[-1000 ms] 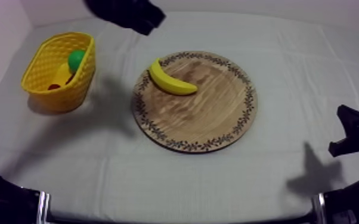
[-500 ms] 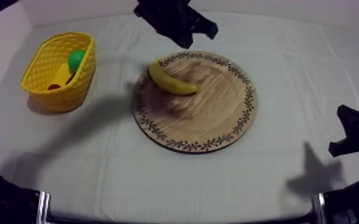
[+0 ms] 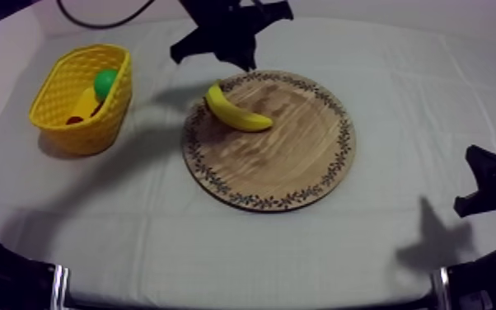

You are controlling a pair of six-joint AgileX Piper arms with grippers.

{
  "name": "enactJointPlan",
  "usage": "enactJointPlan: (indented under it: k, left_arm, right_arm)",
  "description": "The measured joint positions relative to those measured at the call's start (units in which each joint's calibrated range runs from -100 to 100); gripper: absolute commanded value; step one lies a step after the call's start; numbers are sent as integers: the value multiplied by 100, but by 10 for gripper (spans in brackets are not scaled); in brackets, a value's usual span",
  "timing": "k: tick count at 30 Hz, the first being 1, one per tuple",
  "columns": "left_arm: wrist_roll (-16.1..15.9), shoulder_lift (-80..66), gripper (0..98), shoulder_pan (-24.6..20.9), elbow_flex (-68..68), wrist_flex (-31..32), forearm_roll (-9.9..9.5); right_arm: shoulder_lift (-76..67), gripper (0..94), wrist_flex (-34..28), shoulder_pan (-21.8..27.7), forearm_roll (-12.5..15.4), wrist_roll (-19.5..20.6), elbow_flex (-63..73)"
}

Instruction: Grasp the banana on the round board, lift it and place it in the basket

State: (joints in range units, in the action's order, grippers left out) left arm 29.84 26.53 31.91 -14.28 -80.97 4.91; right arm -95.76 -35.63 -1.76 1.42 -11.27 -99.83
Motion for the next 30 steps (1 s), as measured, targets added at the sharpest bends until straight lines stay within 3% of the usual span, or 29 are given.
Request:
enactJointPlan:
  k: [7,11,19,30]
  left_arm:
    - [962,-59,96,-30,491,-128,146]
    - [1284,-66,238,-62,468,-145,169]
    - [1467,-72,595,-134,470,-256,292]
    - [1296,29,896,-239,127,-271,348]
  right_arm:
    - [0,2,0,0,0,0,0]
    - [0,2,0,0,0,0,0]
    - [0,2,0,0,0,0,0]
    - [0,2,0,0,0,0,0]
